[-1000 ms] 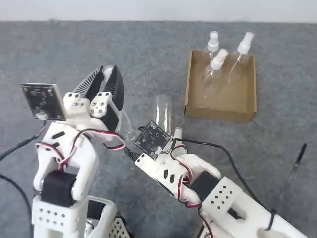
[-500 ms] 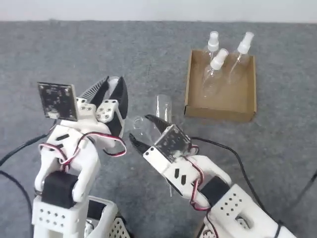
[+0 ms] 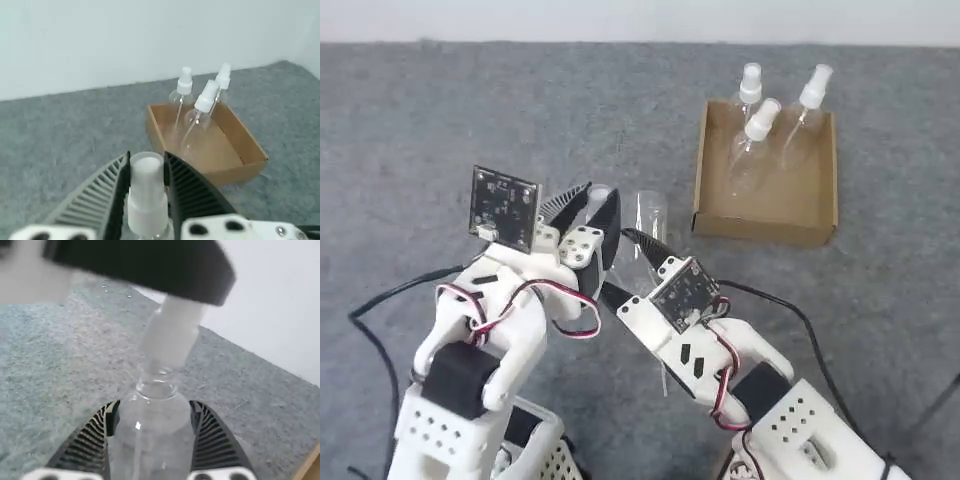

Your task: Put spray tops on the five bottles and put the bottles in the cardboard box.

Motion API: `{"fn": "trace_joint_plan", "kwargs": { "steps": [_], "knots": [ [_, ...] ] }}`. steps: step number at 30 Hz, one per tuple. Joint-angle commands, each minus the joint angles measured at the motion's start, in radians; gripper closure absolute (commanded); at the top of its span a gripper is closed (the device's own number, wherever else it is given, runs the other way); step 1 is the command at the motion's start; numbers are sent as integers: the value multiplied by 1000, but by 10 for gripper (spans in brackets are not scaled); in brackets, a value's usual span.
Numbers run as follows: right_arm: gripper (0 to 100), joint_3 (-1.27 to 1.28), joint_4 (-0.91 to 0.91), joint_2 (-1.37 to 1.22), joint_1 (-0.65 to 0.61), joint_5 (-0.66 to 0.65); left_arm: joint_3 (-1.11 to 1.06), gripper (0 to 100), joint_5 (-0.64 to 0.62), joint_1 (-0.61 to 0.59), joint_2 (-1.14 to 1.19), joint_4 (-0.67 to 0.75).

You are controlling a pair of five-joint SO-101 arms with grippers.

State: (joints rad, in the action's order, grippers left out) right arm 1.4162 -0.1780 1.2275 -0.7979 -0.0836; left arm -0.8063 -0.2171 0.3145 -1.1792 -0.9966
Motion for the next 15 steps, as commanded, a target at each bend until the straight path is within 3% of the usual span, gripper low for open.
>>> {"fn": "trace_joint_plan", "kwargs": {
  "steps": [1, 8, 15],
  "knots": [
    [993, -9, 25, 28, 15, 71, 28, 854, 15, -3, -18, -6],
    [993, 3, 24, 27, 15, 80, 202, 825, 61, -94, -2, -11],
    [993, 6, 24, 27, 15, 80, 236, 844, 74, -184, 187, -11]
  ]
}}
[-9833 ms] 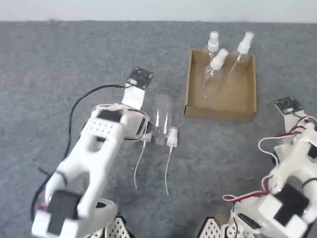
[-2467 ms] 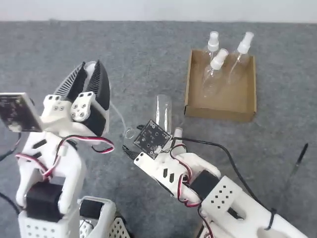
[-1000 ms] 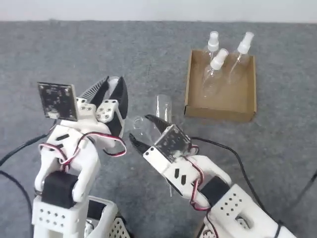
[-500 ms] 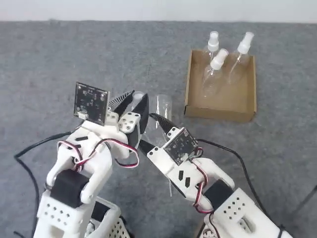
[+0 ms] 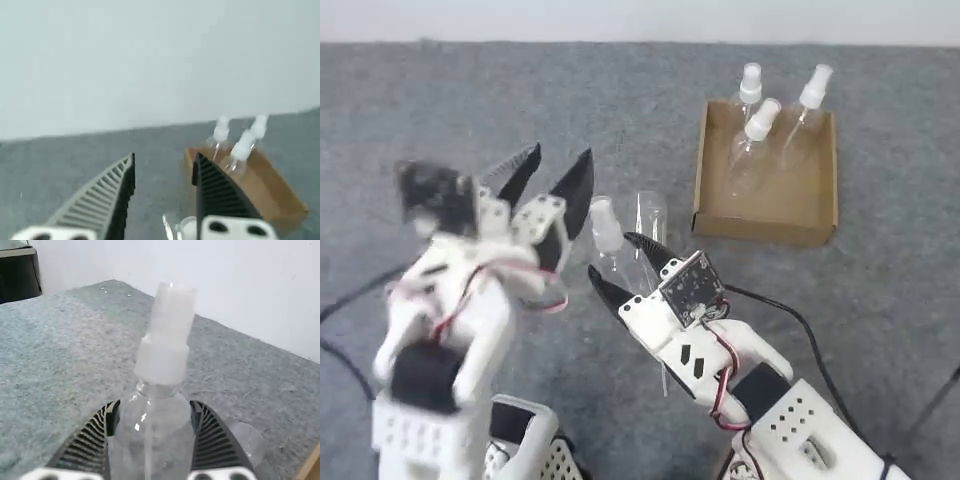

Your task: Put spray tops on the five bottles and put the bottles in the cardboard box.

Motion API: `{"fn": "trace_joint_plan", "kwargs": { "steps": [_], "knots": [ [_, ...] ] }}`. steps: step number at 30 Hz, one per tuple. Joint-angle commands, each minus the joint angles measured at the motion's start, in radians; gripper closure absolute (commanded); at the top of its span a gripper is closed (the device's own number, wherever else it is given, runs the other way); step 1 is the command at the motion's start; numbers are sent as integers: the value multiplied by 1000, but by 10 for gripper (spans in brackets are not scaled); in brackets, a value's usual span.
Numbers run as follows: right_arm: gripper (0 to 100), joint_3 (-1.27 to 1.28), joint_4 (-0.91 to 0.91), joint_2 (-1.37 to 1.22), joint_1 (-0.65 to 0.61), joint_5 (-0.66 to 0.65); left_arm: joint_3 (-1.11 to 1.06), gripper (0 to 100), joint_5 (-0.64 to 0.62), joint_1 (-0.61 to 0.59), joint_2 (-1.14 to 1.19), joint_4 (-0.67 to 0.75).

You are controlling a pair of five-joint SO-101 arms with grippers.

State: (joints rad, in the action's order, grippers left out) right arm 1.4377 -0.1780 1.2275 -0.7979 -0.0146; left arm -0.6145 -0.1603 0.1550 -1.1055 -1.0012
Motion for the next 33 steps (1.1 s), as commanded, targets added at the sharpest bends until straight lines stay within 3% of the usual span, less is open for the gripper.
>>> {"fn": "trace_joint_plan", "kwargs": {
  "steps": [1, 14, 18, 25, 33],
  "knots": [
    [993, -15, 24, 27, 15, 11, 41, 847, 31, -23, 127, -6],
    [993, -23, -16, 27, 15, 11, -252, 848, 107, 54, -18, 0],
    [993, -23, -22, 27, 15, 9, -249, 846, 107, 49, -69, 2],
    [993, -48, -44, 27, 94, 11, -136, 844, 100, -138, -213, -37],
    [993, -293, -196, -51, 216, 12, -481, 844, 104, -124, -450, -46]
  ]
}}
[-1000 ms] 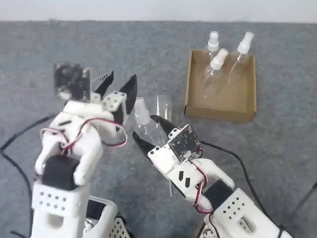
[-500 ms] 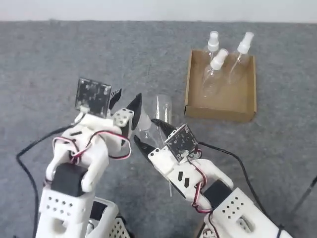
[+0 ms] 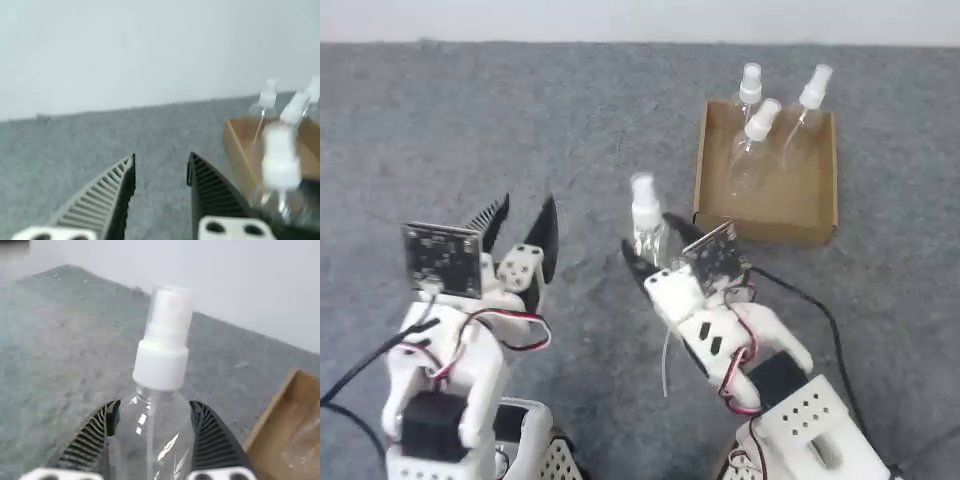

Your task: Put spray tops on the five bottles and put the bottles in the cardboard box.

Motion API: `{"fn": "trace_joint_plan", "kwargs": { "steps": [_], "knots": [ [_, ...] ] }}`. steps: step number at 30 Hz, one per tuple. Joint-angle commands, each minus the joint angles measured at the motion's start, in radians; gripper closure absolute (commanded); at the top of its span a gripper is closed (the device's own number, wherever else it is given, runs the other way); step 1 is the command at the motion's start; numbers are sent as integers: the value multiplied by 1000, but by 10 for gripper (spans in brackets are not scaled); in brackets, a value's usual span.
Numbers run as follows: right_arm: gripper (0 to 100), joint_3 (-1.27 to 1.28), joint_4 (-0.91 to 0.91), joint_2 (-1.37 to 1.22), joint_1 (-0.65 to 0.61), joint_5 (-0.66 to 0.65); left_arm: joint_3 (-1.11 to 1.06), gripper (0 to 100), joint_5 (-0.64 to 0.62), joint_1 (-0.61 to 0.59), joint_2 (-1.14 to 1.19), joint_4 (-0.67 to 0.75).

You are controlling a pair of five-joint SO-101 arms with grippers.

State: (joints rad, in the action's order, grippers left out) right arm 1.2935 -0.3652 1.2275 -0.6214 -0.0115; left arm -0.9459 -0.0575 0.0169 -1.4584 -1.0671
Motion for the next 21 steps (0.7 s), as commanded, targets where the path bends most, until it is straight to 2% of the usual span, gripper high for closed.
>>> {"fn": "trace_joint_plan", "kwargs": {
  "steps": [1, 7, 11, 16, 21],
  "knots": [
    [993, -183, -8, -94, 44, 9, -191, 842, 2, 37, -120, 25],
    [993, -437, -10, -429, 38, 11, -354, 729, 3, 163, -241, 25],
    [993, -609, -58, -604, 2, 11, -424, 709, 3, 170, -292, 58],
    [993, -775, -255, -664, -117, 11, -461, 709, 3, 169, -301, 94],
    [993, -830, -374, -662, -137, 9, -463, 709, 5, 169, -301, 94]
  ]
}}
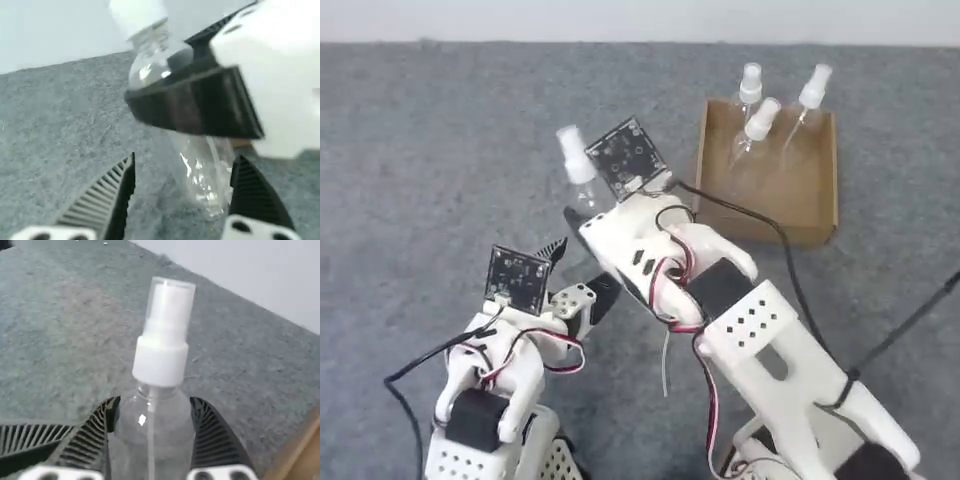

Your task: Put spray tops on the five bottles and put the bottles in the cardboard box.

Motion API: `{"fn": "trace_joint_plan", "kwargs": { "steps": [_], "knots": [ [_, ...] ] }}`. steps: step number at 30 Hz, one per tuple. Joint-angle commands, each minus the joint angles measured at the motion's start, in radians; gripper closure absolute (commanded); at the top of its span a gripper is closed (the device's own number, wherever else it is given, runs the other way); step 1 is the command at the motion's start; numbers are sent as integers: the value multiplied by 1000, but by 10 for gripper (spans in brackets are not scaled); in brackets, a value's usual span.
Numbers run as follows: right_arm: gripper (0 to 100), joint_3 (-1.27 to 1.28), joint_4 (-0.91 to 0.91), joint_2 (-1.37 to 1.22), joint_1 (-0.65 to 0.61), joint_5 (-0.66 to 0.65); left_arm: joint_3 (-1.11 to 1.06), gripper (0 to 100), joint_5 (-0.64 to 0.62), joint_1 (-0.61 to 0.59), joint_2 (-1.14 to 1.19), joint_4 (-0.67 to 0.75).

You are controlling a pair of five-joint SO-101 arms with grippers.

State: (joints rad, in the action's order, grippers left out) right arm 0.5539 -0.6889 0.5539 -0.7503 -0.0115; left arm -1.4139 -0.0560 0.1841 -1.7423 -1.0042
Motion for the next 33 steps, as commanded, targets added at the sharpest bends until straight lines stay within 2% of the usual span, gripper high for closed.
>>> {"fn": "trace_joint_plan", "kwargs": {
  "steps": [1, 10, 17, 19, 23, 26, 29, 33],
  "knots": [
    [993, -91, -67, 13, -8, 9, 5, 709, 3, 2, -17, 31],
    [993, -83, -176, 162, -7, 6, -5, 710, 21, 9, -20, 32],
    [993, -92, -194, 166, 31, 5, -5, 711, 25, 9, -20, 28],
    [993, -123, -203, 171, 97, 3, -7, 712, 25, 8, -20, 26],
    [993, -244, -309, 163, 311, 0, -22, 712, 25, 6, -21, 32],
    [993, -310, -372, 163, 472, -86, -22, 712, 25, 9, -21, 32],
    [993, -316, -377, 162, 608, -146, -22, 712, 25, 9, -21, 32],
    [993, -279, -343, 145, 728, -146, -22, 712, 25, 6, -21, 32]
  ]
}}
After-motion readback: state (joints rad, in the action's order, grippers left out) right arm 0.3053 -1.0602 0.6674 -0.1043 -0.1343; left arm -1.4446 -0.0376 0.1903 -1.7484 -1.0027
